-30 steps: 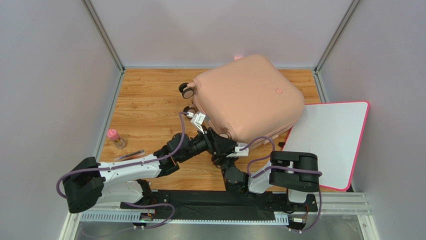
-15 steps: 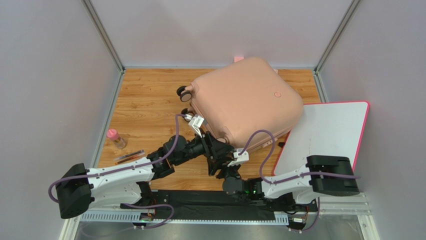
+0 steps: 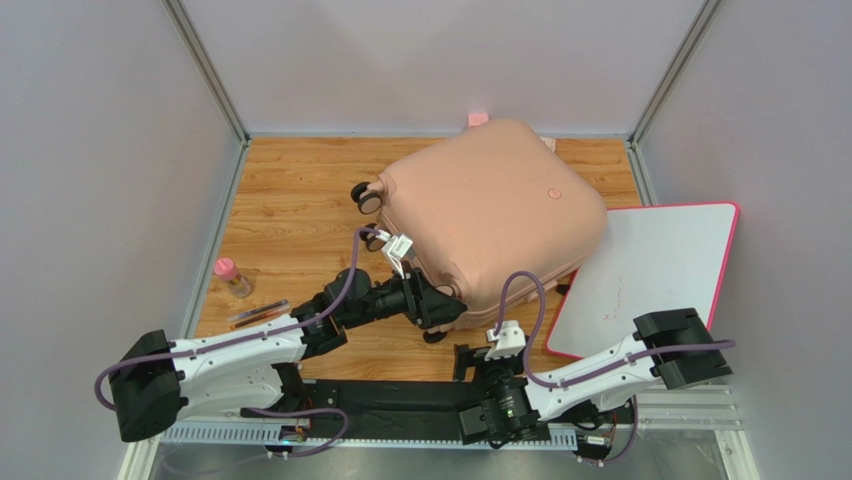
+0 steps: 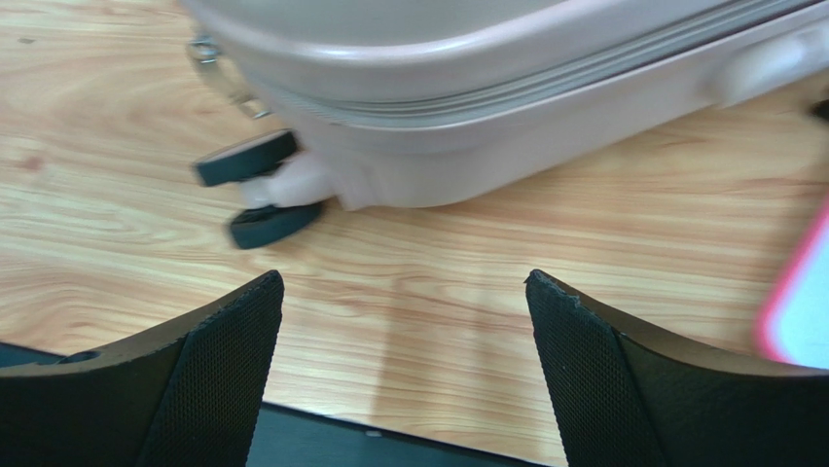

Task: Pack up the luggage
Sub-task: Zip the luggage at the center of the board.

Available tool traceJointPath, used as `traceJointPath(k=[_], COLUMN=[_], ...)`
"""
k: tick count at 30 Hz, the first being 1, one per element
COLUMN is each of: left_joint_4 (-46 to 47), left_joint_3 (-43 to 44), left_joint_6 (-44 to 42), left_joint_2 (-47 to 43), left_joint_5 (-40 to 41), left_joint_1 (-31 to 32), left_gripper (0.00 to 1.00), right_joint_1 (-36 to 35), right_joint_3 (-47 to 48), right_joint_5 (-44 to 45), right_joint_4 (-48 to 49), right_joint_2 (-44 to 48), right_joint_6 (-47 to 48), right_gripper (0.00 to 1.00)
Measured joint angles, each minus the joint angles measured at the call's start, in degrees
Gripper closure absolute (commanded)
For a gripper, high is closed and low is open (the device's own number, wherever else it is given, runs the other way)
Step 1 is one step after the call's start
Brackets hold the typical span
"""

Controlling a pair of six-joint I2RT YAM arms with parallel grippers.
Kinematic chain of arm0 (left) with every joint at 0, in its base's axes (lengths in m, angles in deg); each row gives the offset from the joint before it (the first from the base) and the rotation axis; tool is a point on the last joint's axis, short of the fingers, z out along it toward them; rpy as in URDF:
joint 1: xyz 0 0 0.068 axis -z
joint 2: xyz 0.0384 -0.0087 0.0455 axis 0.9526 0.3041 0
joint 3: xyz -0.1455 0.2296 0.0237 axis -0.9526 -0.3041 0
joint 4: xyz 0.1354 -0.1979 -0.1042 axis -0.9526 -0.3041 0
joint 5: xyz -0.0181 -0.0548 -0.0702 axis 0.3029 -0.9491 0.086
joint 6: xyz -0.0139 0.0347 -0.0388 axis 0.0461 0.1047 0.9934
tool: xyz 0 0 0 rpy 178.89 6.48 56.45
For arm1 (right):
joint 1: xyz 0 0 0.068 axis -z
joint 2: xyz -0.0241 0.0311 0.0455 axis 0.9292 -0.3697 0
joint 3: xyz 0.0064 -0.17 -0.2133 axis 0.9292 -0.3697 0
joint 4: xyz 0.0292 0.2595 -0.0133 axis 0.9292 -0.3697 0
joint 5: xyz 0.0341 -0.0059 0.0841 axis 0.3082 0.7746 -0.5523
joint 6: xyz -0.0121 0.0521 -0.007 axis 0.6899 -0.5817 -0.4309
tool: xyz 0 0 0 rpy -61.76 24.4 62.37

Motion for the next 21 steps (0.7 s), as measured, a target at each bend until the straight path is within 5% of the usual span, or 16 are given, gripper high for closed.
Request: traceJointPath(k=[4,10,21], left_joint_4=[-0.13,-0.83,-2.47], left_joint_3=[0.0,-0.04,-0.98], left_joint_6=[0.31,0.59,0.39], left_joint_2=[0.0,-0.48,-2.82], left_joint_5=[-1.7,-3.96,-5.77], left_joint_1=[-0.96,-2.03,-2.64], left_gripper=[0.99,0.88,0.83], right_joint_1=[-2.05,-4.31,-4.74], right_joint_3=[0.0,3.56,5.6], right_joint_5=[0.24,1.51,3.72], right_joint_4=[-13.0,-21.18,-10.8], right_joint_2=[0.66,11.02,45.68], right_joint_6=[-8.35,-7.61,27.52], right_gripper=[0.02,0.01,0.0])
